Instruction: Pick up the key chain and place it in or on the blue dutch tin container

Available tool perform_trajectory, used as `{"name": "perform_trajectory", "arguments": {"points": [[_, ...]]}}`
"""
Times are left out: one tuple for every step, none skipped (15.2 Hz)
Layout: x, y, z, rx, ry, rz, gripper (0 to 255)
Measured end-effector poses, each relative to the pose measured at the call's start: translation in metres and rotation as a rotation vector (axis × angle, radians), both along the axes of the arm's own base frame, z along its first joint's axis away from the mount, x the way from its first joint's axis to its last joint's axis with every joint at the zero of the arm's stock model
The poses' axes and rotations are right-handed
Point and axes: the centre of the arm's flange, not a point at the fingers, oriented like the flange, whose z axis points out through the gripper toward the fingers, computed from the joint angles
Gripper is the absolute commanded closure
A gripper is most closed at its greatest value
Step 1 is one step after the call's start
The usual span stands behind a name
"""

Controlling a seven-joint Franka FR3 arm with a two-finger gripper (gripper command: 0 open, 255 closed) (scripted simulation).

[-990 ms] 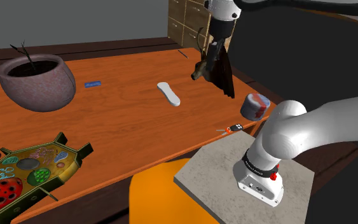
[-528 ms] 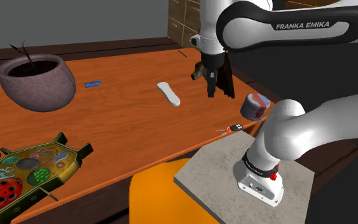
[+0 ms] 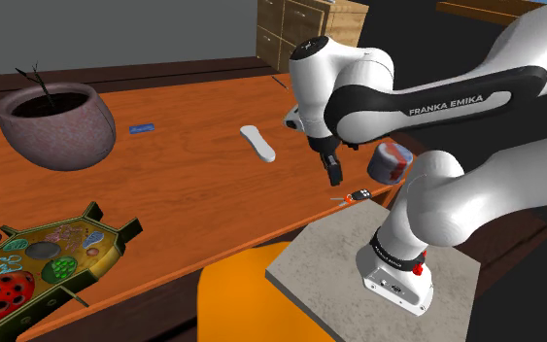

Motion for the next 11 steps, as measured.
{"name": "perform_trajectory", "arguments": {"points": [[-0.006, 0.002, -0.014, -0.013, 0.024, 0.036, 0], [-0.015, 0.001, -0.028, -0.026, 0.048, 0.072, 0], [-0.023, 0.000, -0.036, -0.038, 0.072, 0.107, 0], [-0.029, 0.003, -0.047, -0.051, 0.097, 0.143, 0], [-0.035, 0.002, -0.056, -0.062, 0.118, 0.174, 0], [-0.040, 0.002, -0.065, -0.068, 0.129, 0.190, 0], [-0.043, 0.001, -0.070, -0.071, 0.135, 0.198, 0], [-0.045, 0.000, -0.075, -0.072, 0.137, 0.202, 0], [-0.047, -0.003, -0.080, -0.073, 0.139, 0.204, 0], [-0.047, -0.005, -0.085, -0.073, 0.139, 0.205, 0], [-0.048, -0.008, -0.089, -0.073, 0.140, 0.206, 0]]}}
